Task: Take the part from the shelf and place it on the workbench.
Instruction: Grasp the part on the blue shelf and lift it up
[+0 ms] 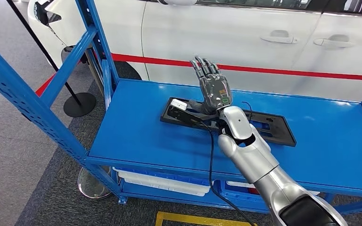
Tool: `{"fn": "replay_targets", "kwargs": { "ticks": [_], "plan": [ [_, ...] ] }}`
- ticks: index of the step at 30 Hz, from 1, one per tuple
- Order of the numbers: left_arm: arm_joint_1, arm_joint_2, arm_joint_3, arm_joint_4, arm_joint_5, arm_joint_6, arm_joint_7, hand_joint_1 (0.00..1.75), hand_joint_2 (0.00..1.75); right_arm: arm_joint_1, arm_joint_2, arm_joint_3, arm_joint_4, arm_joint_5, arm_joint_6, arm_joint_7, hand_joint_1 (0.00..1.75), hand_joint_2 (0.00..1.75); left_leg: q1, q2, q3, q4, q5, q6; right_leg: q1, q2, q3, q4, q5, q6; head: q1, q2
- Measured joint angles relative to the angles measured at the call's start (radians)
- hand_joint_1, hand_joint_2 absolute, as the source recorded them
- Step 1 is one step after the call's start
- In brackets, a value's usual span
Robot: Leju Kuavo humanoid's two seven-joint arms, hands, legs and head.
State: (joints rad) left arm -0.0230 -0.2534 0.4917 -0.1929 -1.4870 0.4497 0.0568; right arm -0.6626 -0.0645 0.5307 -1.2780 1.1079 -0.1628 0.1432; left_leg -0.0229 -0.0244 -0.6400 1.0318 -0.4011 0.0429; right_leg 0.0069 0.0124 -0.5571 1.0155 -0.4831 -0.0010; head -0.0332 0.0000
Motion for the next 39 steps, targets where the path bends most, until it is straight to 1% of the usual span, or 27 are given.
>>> {"fn": "replay_targets", "kwargs": {
  "ticks": [6,18,20,23,26,31,36,39],
  "plan": [
    [0.0,0.004,0.0,0.0,0.0,0.0,-0.004,0.0,0.0,-0.002,-0.006,0.01,-0.028,-0.004,0.003,-0.001,0.0,1.75,0.0,0.0,0.0,0.0,0.0,0.0,0.0,0.0,0.0,0.0,0.0,0.0,0.0,0.0],
    [-0.001,0.013,0.0,0.0,-0.001,0.0,-0.016,0.0,0.0,-0.001,-0.006,0.039,0.002,-0.015,0.002,-0.003,0.0,1.75,0.0,0.0,0.0,0.0,0.0,0.0,0.0,0.0,0.0,0.0,0.0,0.0,0.0,0.0],
    [-0.002,0.014,0.0,0.0,-0.002,-0.001,-0.017,0.0,0.0,0.0,-0.005,0.047,0.012,-0.022,0.005,-0.018,0.0,1.75,0.0,0.0,0.0,0.0,0.0,0.0,0.0,0.0,0.0,0.0,0.0,0.0,0.0,0.0],
    [-0.003,0.016,0.0,0.0,-0.009,-0.003,-0.023,0.0,0.0,0.009,0.005,0.071,0.043,-0.06,0.011,-0.078,0.0,1.75,0.0,0.0,0.0,0.0,0.0,0.0,0.0,0.0,0.0,0.0,-0.001,0.0,0.0,0.0],
    [-0.004,0.02,0.0,0.0,-0.015,-0.005,-0.03,0.0,0.0,0.024,0.028,0.107,0.089,-0.081,0.005,-0.121,0.0,1.75,0.0,0.0,0.0,0.0,0.0,0.0,0.0,0.0,0.0,0.0,-0.001,0.0,0.0,0.0],
    [-0.005,0.027,0.0,0.0,-0.028,-0.009,-0.035,0.0,0.0,0.028,0.075,0.185,0.167,-0.073,0.002,-0.132,0.0,1.75,0.0,0.0,0.0,0.0,0.0,0.0,0.001,0.0,0.0,0.0,-0.001,-0.001,0.0,0.0],
    [-0.008,0.036,0.0,0.0,-0.038,-0.012,-0.035,0.0,0.0,0.021,0.148,0.268,0.233,-0.059,0.008,-0.144,0.0,1.75,0.0,0.0,0.0,0.0,0.0,0.0,0.001,0.0,0.0,0.001,-0.002,-0.002,0.0,0.0],
    [-0.009,0.043,0.0,0.0,-0.045,-0.013,-0.036,0.0,0.0,0.012,0.195,0.318,0.252,-0.068,0.007,-0.174,0.0,1.75,0.001,0.0,0.0,-0.001,0.0,-0.001,0.001,0.0,0.0,0.001,-0.003,-0.003,0.0,0.0]
  ]
}}
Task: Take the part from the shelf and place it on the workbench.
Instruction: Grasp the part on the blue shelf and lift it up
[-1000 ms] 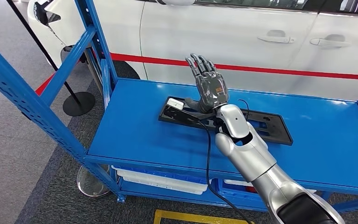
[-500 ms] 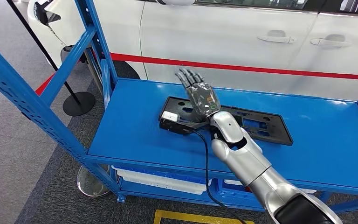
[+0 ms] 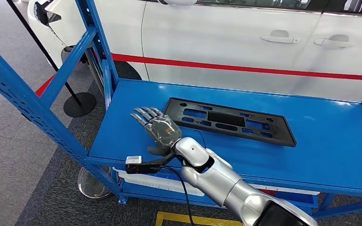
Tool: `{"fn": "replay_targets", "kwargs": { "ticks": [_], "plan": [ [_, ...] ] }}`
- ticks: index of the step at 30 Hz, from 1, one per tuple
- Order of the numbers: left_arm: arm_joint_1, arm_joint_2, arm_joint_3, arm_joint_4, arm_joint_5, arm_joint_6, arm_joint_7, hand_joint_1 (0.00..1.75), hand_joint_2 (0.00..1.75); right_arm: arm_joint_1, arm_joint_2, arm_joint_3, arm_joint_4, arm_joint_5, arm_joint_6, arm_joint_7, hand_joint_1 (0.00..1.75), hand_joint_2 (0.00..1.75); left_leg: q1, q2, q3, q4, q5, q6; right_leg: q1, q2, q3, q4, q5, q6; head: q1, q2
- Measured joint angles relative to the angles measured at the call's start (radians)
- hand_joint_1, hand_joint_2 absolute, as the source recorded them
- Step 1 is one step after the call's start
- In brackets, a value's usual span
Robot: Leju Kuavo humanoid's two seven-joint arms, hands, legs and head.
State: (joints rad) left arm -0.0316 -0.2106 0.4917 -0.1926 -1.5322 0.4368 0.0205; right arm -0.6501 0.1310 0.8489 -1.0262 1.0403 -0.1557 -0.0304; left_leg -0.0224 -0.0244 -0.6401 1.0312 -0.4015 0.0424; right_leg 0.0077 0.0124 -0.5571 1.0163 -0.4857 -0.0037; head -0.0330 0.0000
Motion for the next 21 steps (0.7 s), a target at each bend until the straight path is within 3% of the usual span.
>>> {"fn": "replay_targets", "kwargs": {
  "ticks": [5,11,15,21],
  "plan": [
    [-0.002,0.009,0.0,0.0,0.0,0.001,-0.004,0.0,0.0,0.007,0.06,0.119,-0.015,-0.019,0.001,-0.009,0.0,1.75,0.0,0.0,0.0,0.0,-0.001,-0.001,0.0,-0.001,-0.001,0.0,-0.002,-0.003,0.0,0.0],
    [-0.001,0.014,0.0,0.0,0.012,0.002,0.0,0.0,0.0,0.009,0.068,0.184,-0.029,-0.022,-0.023,0.033,0.0,1.75,0.0,0.0,0.0,0.0,-0.001,-0.002,-0.001,-0.001,-0.001,0.0,-0.003,-0.004,0.0,0.0],
    [-0.001,0.017,0.0,0.0,0.013,0.002,0.003,0.0,0.0,0.004,0.065,0.173,0.012,-0.018,-0.065,0.094,0.0,1.75,0.0,-0.001,0.0,0.0,-0.001,-0.001,-0.001,-0.001,-0.001,0.0,-0.003,-0.004,0.0,0.0],
    [-0.002,0.021,0.0,0.0,0.002,0.0,0.015,0.0,0.0,-0.016,0.065,0.081,0.205,-0.021,-0.187,0.103,0.0,1.75,-0.001,-0.001,0.001,0.0,-0.001,-0.001,-0.001,-0.001,0.0,0.0,-0.001,-0.002,0.0,0.0]
  ]
}}
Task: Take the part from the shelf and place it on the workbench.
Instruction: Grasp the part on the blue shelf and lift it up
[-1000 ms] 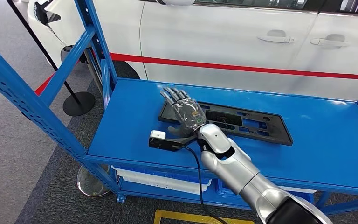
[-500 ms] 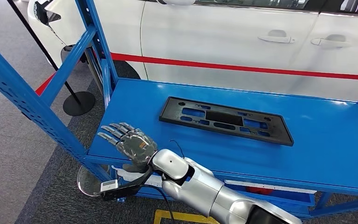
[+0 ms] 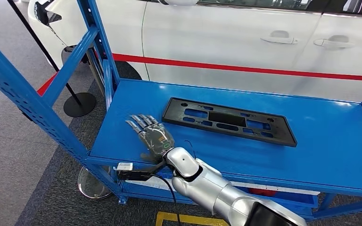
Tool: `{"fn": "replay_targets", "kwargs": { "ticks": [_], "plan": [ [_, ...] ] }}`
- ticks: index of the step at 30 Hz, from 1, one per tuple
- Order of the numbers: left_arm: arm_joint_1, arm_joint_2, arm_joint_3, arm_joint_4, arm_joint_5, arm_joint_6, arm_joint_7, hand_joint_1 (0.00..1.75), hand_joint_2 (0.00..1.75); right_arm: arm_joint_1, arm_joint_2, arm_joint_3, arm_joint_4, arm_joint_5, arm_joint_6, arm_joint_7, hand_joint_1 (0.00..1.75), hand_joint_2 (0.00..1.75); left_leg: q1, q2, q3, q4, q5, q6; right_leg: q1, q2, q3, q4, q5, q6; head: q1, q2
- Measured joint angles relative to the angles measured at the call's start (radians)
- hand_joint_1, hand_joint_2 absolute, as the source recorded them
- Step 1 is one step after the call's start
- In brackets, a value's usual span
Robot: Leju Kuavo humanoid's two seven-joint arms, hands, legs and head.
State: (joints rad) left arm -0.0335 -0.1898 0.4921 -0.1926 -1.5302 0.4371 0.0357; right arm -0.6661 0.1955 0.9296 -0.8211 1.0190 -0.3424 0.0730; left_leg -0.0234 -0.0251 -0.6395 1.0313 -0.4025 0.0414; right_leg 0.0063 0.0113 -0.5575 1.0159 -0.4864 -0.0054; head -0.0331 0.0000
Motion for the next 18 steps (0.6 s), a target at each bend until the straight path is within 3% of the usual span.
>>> {"fn": "replay_targets", "kwargs": {
  "ticks": [6,18],
  "plan": [
    [0.0,0.002,0.0,0.0,-0.006,-0.001,0.003,0.0,0.0,-0.009,-0.008,-0.082,0.132,0.027,-0.063,0.03,0.0,1.75,0.0,0.0,0.0,0.0,0.0,0.0,0.0,0.001,0.001,0.0,0.001,0.001,0.0,0.0],
    [-0.001,0.006,0.0,0.0,-0.006,-0.003,0.001,0.0,0.0,-0.036,-0.022,-0.163,0.21,0.04,-0.097,0.031,0.0,1.75,0.0,0.001,0.003,0.0,0.0,0.0,0.0,0.001,0.002,0.0,0.0,0.0,0.0,0.0]
  ]
}}
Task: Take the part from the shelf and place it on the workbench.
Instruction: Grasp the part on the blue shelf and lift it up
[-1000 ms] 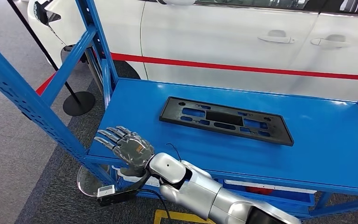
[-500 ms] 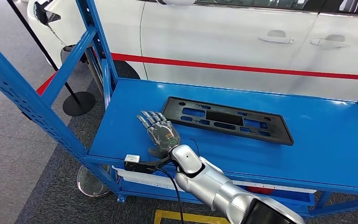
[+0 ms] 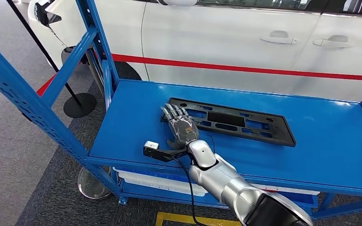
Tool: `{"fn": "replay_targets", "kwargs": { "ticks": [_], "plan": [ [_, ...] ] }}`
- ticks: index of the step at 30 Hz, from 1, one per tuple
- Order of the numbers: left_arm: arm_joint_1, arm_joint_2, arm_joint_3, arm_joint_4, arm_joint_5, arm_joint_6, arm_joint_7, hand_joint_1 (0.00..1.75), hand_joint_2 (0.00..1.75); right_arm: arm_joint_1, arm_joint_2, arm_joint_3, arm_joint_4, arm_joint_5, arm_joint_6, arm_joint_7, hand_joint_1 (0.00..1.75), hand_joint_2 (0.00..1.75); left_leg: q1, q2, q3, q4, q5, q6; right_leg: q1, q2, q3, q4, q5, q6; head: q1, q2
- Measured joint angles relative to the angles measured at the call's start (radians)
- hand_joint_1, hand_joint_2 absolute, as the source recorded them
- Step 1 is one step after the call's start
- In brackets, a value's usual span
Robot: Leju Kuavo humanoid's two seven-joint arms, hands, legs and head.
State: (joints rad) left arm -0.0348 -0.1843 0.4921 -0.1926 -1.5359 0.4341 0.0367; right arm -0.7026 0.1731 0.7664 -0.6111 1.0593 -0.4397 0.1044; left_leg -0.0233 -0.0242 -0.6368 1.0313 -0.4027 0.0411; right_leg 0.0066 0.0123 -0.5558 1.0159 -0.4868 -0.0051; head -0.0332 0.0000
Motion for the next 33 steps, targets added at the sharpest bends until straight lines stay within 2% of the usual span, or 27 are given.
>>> {"fn": "replay_targets", "kwargs": {
  "ticks": [14,16,20,22,27,33],
  "plan": [
    [0.0,0.006,0.0,0.0,-0.007,0.0,-0.002,0.0,0.0,0.0,0.002,-0.033,0.01,0.036,0.0,-0.001,0.0,1.75,0.0,0.0,0.0,0.0,0.0,0.0,0.0,0.0,0.001,0.0,0.0,0.0,0.0,0.0],
    [0.0,0.006,0.0,0.0,-0.006,-0.001,-0.001,0.0,0.0,-0.002,0.003,-0.035,0.01,0.07,0.004,0.043,0.0,1.75,0.0,0.0,0.0,0.0,0.0,0.0,0.0,0.0,0.001,0.0,0.0,0.0,0.0,0.0],
    [0.0,0.008,0.002,0.0,-0.005,-0.003,0.002,0.0,0.0,-0.021,-0.005,-0.055,0.018,0.155,0.03,0.209,0.0,1.75,0.0,0.0,0.001,0.0,0.0,0.0,0.0,0.0,0.001,0.0,0.0,0.0,0.0,0.0],
    [0.001,0.008,0.004,0.0,-0.001,-0.003,0.003,0.0,0.0,-0.032,-0.021,-0.074,0.025,0.179,0.031,0.265,0.0,1.75,0.0,-0.001,0.001,0.0,0.0,0.0,0.0,-0.001,0.001,0.0,0.0,0.0,0.0,0.0],
    [0.001,0.011,0.01,0.0,0.0,-0.005,0.003,0.0,0.0,-0.05,-0.069,-0.134,0.046,0.197,0.027,0.293,0.0,1.75,-0.001,0.0,0.001,0.0,0.001,0.001,-0.001,0.0,0.001,0.0,0.001,0.002,0.0,0.0],
    [0.001,0.014,0.012,0.0,0.0,-0.005,0.002,0.0,0.0,-0.056,-0.087,-0.183,0.059,0.197,0.025,0.291,0.0,1.75,-0.001,0.0,0.001,0.0,0.001,0.001,-0.001,0.0,0.001,0.0,0.002,0.002,0.0,0.0]
  ]
}}
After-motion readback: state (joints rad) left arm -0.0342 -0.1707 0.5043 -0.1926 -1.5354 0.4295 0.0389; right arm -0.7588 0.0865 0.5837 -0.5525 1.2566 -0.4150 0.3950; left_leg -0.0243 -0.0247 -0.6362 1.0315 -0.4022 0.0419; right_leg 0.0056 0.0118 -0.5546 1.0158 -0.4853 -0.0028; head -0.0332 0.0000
